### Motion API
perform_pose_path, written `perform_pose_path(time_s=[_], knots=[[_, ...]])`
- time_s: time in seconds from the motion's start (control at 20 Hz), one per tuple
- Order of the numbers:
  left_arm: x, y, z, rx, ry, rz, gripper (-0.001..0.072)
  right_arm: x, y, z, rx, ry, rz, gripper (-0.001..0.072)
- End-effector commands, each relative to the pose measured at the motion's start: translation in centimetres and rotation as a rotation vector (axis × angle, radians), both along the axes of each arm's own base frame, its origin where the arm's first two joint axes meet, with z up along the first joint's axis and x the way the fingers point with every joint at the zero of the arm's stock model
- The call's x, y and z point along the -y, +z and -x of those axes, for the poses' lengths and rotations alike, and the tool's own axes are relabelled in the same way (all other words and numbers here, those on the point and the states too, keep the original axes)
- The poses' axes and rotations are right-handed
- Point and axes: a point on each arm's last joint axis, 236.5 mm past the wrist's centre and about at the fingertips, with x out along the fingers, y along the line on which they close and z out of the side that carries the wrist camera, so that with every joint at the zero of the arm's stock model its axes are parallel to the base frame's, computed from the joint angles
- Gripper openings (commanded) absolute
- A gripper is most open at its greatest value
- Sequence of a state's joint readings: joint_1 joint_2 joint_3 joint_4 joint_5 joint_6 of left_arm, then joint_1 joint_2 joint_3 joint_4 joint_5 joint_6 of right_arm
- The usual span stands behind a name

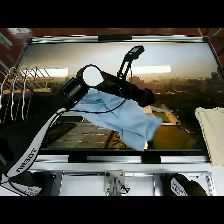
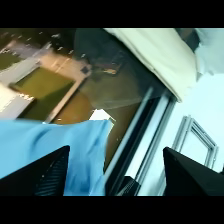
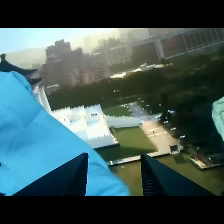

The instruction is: Fold the shirts.

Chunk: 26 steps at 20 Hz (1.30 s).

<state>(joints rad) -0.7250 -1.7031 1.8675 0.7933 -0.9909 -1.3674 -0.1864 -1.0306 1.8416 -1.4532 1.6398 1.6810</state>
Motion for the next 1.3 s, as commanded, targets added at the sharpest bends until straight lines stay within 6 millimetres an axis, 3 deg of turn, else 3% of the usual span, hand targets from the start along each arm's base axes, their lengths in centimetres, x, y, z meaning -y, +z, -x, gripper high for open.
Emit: perform_pose_path(time_s=[0.0,0.05,0.1,0.25,0.35,0.45,0.55,0.75,0.95,1.1,1.25], knots=[[-5.0,-1.3,-4.0,-0.089,0.08,-0.051,0.0705,0.9,-1.2,0.5,-0.063,-0.018,0.026,0.0446],[-7.9,-1.0,-5.2,-0.099,0.099,-0.08,0.0703,1.2,-2.2,0.4,-0.109,-0.009,0.041,0.0448],[-11.5,-1.2,-6.2,-0.11,0.123,-0.134,0.0641,1.4,-3.6,0.4,-0.176,0.009,0.051,0.0456],[-22.6,-4.9,-7.3,-0.178,0.205,-0.433,0.0629,0.9,-8.9,0.6,-0.405,0.076,0.027,0.0456],[-26.9,-7.6,-7.0,-0.245,0.237,-0.563,0.0629,-0.3,-12.7,1.1,-0.508,0.136,-0.025,0.0457],[-27.3,-10.6,-6.1,-0.322,0.235,-0.579,0.0629,-1.7,-16.8,2.3,-0.598,0.176,-0.088,0.0457],[-26.5,-14.5,-5.0,-0.378,0.235,-0.59,0.0629,-3.8,-20.2,3.8,-0.65,0.222,-0.169,0.0612],[-24.8,-20.4,-3.1,-0.462,0.246,-0.584,0.0629,-5.7,-24.7,6.6,-0.758,0.268,-0.257,0.0612],[-21.2,-22.7,-2.9,-0.491,0.213,-0.488,0.0603,-5.0,-26.5,5.6,-0.721,0.241,-0.226,0.0612],[-19.8,-24.1,-2.9,-0.511,0.209,-0.461,0.0601,-5.0,-26.6,5.3,-0.714,0.228,-0.233,0.0612],[-18.5,-24.0,-4.1,-0.477,0.239,-0.411,0.0595,-5.1,-26.6,5.8,-0.733,0.229,-0.238,0.0612]])
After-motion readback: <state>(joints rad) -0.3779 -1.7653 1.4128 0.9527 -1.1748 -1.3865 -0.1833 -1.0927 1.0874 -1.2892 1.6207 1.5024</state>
